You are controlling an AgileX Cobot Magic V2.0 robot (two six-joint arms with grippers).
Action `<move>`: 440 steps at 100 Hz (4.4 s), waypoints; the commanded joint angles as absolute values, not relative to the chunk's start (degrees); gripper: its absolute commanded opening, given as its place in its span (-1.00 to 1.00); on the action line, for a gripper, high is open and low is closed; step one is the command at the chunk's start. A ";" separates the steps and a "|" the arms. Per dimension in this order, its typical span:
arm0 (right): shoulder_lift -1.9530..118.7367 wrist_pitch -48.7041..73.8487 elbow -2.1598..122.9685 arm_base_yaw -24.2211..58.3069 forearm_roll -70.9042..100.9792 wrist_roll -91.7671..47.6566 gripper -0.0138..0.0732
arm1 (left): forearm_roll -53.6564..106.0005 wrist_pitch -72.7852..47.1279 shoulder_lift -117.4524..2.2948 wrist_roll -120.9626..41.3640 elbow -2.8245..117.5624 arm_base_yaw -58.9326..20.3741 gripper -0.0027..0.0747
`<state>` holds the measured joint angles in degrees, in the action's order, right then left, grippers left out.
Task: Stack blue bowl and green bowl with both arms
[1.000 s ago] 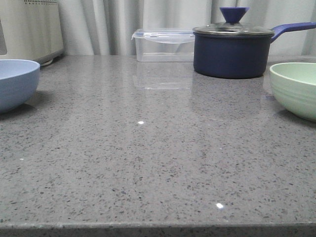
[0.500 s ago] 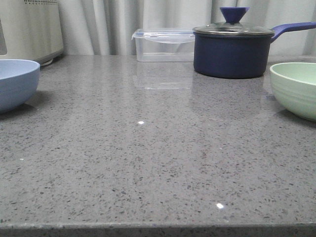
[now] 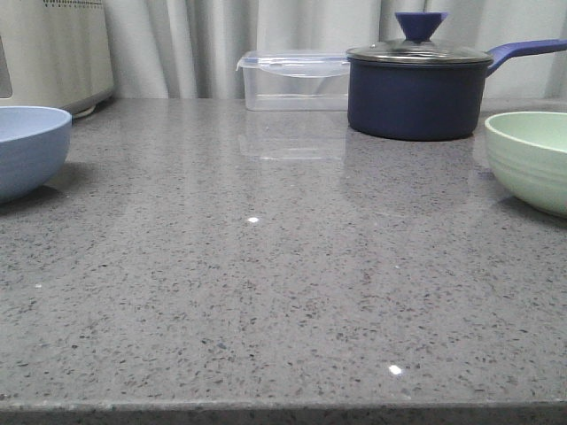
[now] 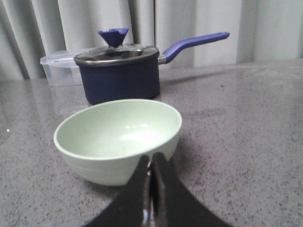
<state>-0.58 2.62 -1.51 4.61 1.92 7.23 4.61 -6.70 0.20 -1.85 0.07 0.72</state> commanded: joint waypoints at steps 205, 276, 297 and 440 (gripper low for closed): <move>56.63 36.32 50.59 4.35 -0.87 7.71 0.29 | 6.72 -16.96 -25.96 -1.27 30.08 0.49 0.34; 71.43 43.09 57.83 1.58 -3.00 11.69 0.29 | 6.72 -16.96 -25.96 -1.27 30.08 0.49 0.34; 75.03 42.77 57.83 1.58 -2.89 11.69 0.29 | 6.72 -16.96 -25.96 -1.27 30.08 0.49 0.34; 81.57 39.69 68.87 20.23 7.88 7.42 -0.87 | 6.72 -16.96 -25.96 -1.27 30.08 0.49 0.34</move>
